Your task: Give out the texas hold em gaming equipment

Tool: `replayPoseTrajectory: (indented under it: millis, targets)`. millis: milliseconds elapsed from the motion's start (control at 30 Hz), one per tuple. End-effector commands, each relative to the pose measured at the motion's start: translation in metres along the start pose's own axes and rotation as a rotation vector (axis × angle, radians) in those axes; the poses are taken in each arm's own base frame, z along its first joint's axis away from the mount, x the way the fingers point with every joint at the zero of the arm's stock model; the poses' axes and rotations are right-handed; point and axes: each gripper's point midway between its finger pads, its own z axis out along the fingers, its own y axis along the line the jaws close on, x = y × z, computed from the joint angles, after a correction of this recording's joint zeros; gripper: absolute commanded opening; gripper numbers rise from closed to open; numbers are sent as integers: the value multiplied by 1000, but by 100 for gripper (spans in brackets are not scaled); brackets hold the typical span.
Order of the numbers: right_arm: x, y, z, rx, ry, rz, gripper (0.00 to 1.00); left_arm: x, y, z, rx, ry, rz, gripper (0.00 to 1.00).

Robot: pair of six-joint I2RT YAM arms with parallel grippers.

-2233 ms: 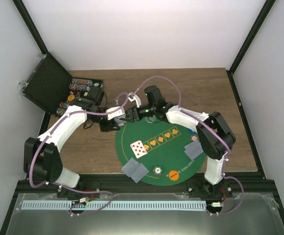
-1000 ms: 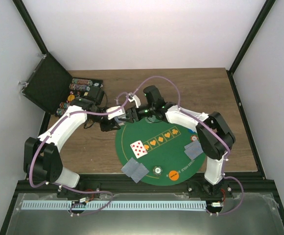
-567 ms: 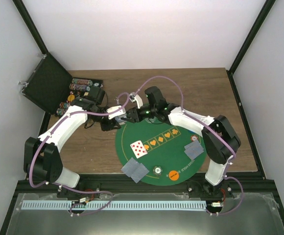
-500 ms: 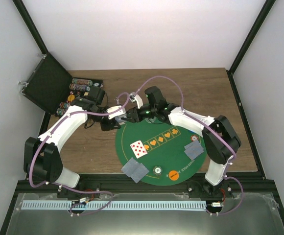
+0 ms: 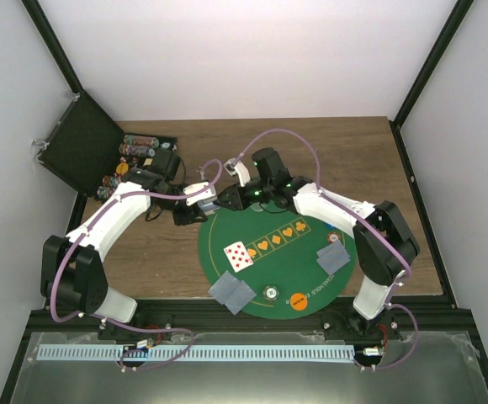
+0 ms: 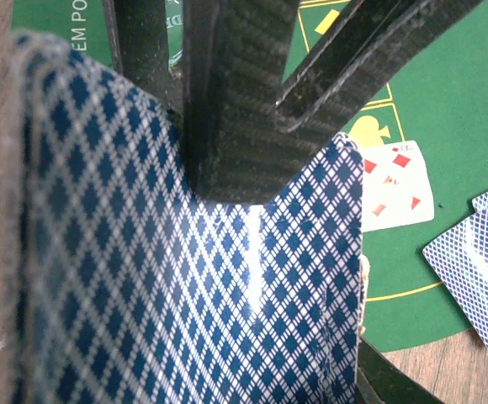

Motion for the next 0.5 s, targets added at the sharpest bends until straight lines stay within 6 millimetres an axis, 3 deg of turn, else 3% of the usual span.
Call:
replayPoseTrajectory:
  millis: [0, 133, 267, 467]
  targets:
    - [3, -33, -14, 131, 12, 32, 32, -3, -11, -5, 39, -26, 20, 37]
    - [-7, -18, -18, 74, -4, -9, 33, -2, -11, -4, 37, -22, 17, 37]
    - [-23, 11, -17, -81, -40, -62, 45, -2, -11, -3, 42, -23, 12, 37]
    - [-28, 6, -1, -109, -50, -43, 56, -7, -11, -5, 45, -37, 11, 37]
